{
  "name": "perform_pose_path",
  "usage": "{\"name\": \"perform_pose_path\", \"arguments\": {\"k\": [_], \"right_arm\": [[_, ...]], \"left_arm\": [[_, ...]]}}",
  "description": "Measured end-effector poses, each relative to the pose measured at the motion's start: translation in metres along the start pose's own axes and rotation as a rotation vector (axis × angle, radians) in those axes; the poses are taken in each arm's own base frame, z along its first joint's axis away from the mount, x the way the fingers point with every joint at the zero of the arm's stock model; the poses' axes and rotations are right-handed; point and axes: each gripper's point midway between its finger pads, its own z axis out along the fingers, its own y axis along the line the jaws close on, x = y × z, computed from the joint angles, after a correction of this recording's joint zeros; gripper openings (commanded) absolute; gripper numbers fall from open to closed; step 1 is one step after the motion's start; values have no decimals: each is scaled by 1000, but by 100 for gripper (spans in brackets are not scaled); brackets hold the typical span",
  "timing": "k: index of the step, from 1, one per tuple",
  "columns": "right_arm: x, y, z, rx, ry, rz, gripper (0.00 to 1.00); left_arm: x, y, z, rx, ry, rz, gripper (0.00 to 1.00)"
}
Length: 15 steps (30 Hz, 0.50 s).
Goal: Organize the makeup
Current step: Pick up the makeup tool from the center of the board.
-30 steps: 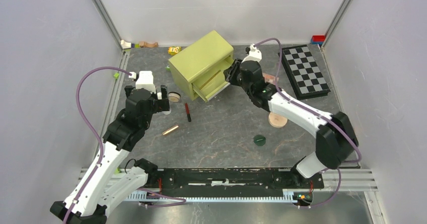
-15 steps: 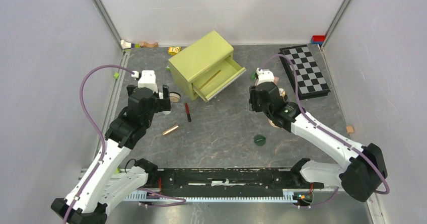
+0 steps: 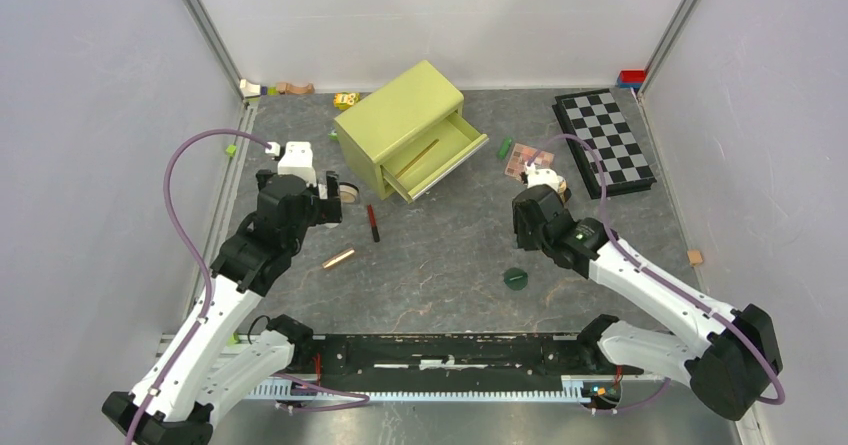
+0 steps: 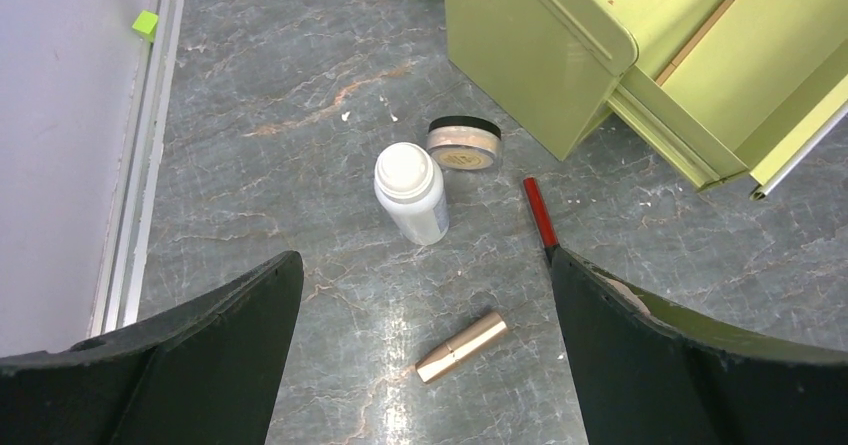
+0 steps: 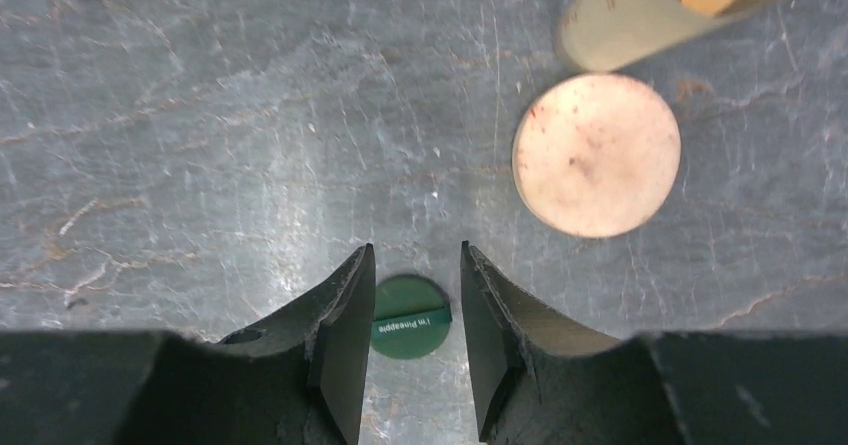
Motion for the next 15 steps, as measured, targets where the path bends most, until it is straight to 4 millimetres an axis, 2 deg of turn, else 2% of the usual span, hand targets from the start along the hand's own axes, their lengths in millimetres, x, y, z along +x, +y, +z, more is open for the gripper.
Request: {"name": "perform_pose_path", "arguments": {"k": [6,15], "right_arm": [[31,-7,0,-1,73,16,42],[84,-3,2,-68,185,34,40]], "left_arm": [[2,-3,1,18,6,2,100],[2,-6,3,23,12,4,100]]}}
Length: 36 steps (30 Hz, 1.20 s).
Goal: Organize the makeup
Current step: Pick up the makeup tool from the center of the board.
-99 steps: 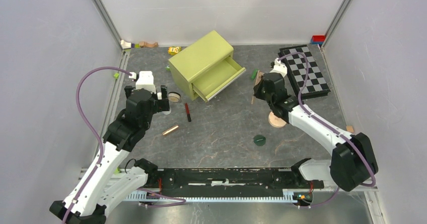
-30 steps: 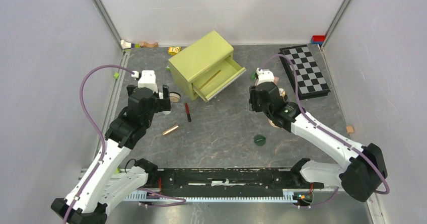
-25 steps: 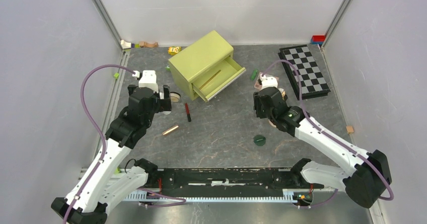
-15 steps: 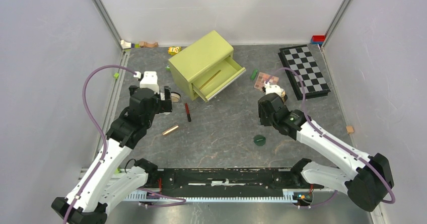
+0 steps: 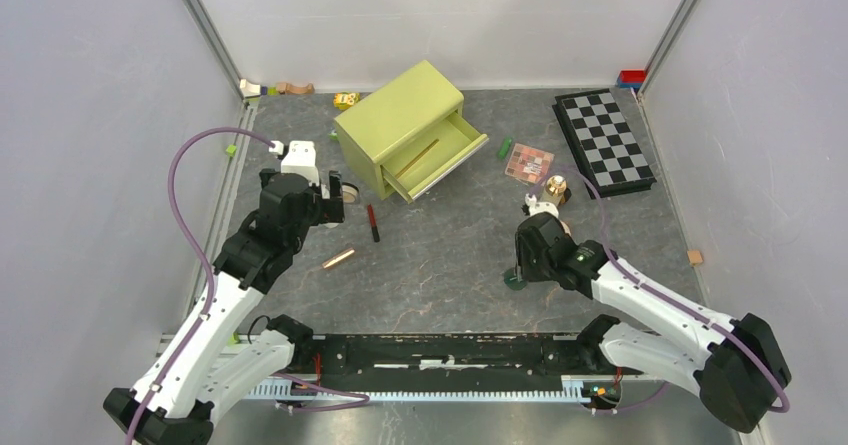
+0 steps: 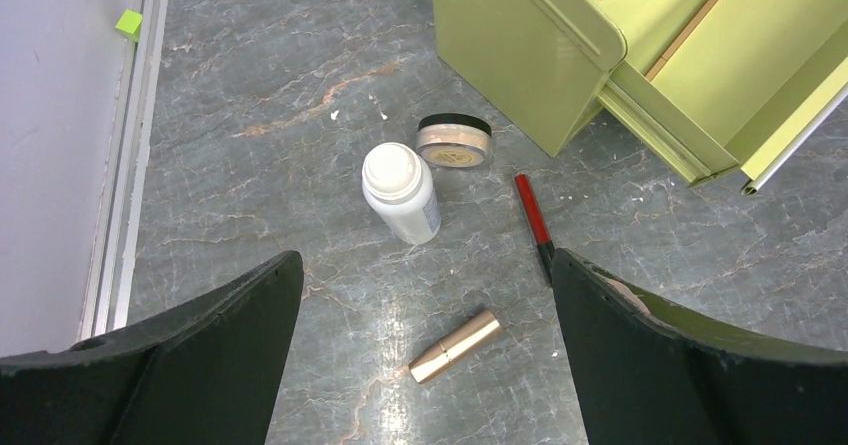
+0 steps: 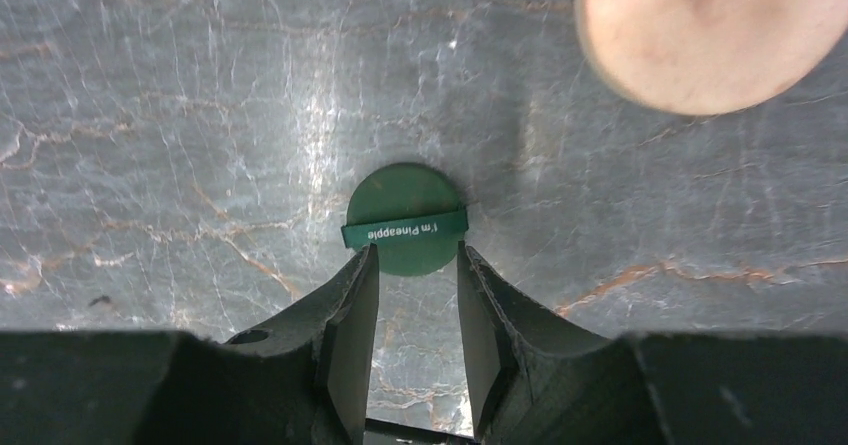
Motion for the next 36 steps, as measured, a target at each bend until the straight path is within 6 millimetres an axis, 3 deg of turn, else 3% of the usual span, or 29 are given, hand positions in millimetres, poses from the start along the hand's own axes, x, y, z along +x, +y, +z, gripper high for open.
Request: {"name": "perform_pose_path", "arguments": {"k": [13,25,29,33,36], "right_arm": [[26,5,10,10,78,-29,43],[31,1,23,53,85,-30,42],[33,0,28,66,93,-37,35],[34,-1,31,71,89,-37,21],[33,-1,31,72,84,-37,16]], "left_arm": [[1,-3,1,17,6,1,100],[2,-5,1,24,10,3,100],[2,-5,2,24,11,3,100],[2,-5,2,24,11,3,100],[2,-5,2,24,11,3,100]]}}
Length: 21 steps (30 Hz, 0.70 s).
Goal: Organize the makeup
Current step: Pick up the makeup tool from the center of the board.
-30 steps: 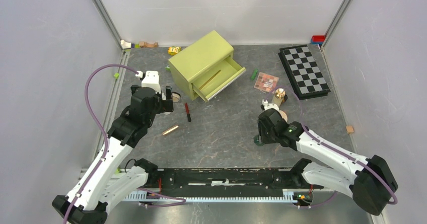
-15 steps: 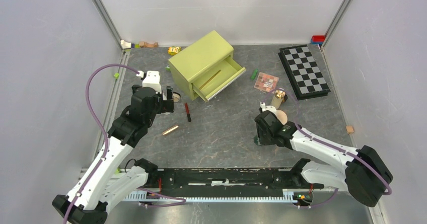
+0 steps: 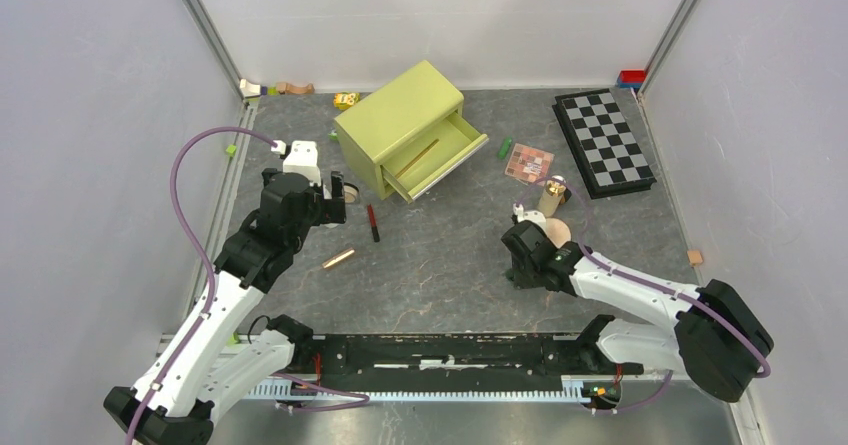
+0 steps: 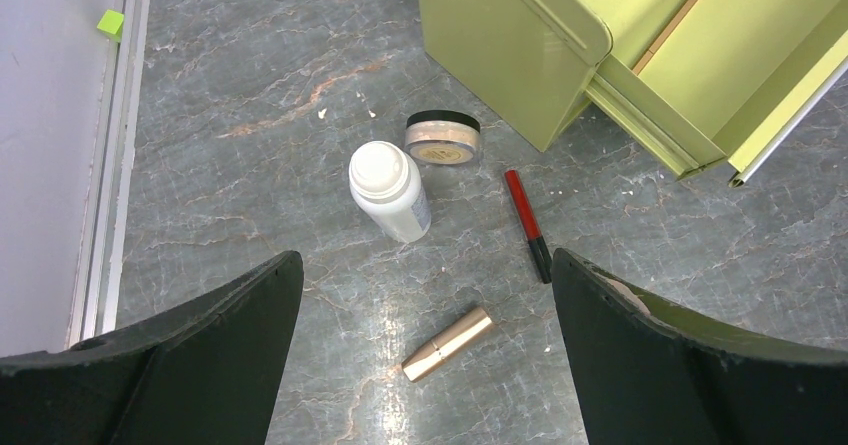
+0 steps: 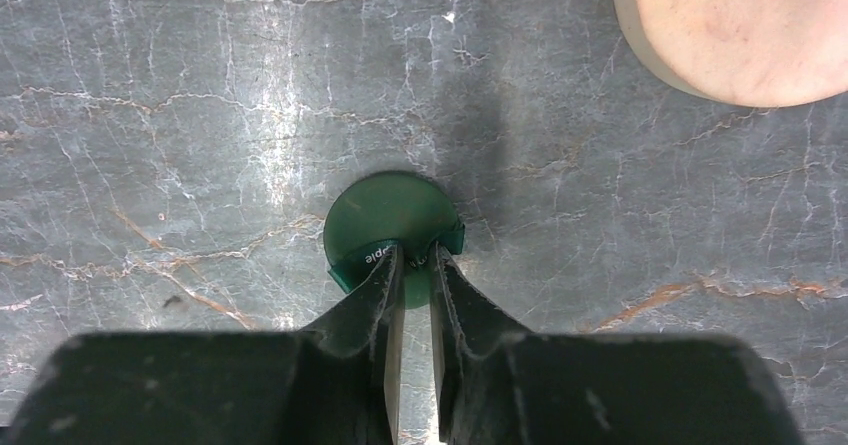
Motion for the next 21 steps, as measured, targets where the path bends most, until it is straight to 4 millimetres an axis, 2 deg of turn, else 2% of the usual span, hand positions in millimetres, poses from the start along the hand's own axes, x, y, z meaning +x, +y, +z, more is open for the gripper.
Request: {"name": "perform_pose_path", "arguments": {"k": [3,9,15,21], "right_arm": [[0,0,0,1,-2,0,10],[-4,-3,-3,9,-25,0,6],[-21,0,-13,-8,-89,3,5],[-42,10,-21,-31,-127,-10,5]], "left_arm": [[0,0,0,0,0,0,100],[1,-1,2,-1,7,3,100],[1,-1,2,-1,6,3,100],[0,-1,2,1,2,1,100]]}}
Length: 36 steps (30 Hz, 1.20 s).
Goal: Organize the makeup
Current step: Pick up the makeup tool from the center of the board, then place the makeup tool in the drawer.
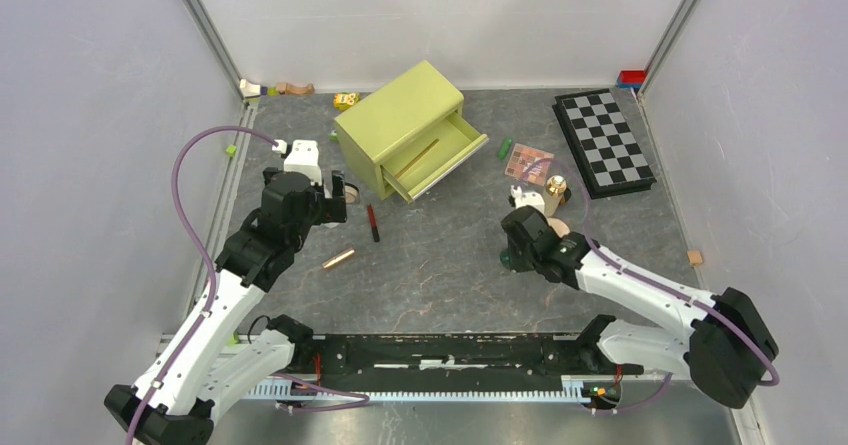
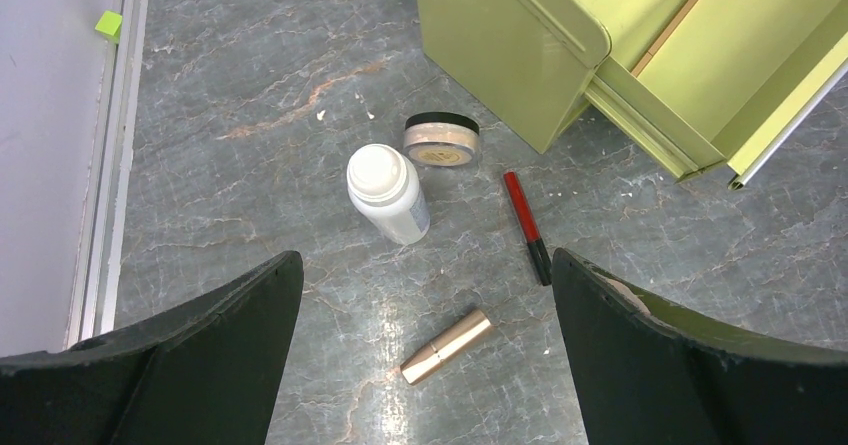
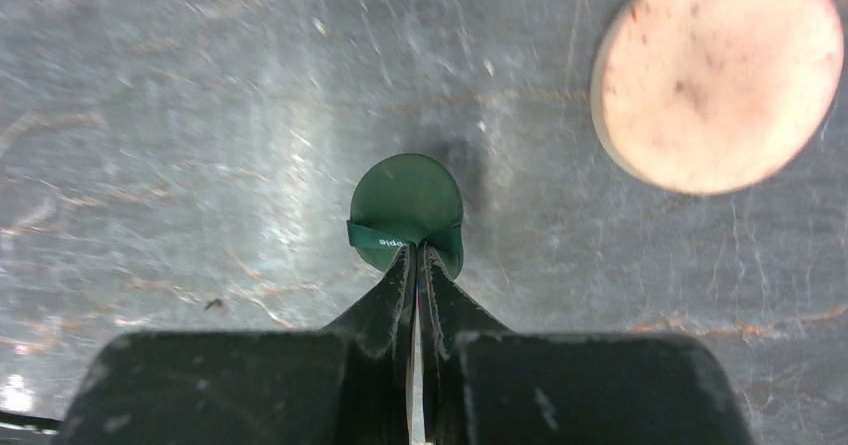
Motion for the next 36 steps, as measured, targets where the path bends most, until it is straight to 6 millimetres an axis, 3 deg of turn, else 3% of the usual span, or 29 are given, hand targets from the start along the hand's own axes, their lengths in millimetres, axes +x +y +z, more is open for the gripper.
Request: {"name": "perform_pose_path", "arguments": {"k": [8,18,23,30,36], "right_arm": [[-77,42,-10,-62,-109,-20,4],[-186,114,-17,-185,-241,-75,5],[-227,150,-10,-253,-287,-124,5],[-247,186,13,-334,-304,-172,9],[-250,200,30,-357,-291,-183,32]], "left_arm": [[0,0,0,0,-1,0,100],[-1,0,0,0,-4,-2,100],[-2,0,-1,0,-9,-4,100],[-3,1,-1,-1,-15,-8,100],[-3,1,-1,-1,-15,-8,100]]}}
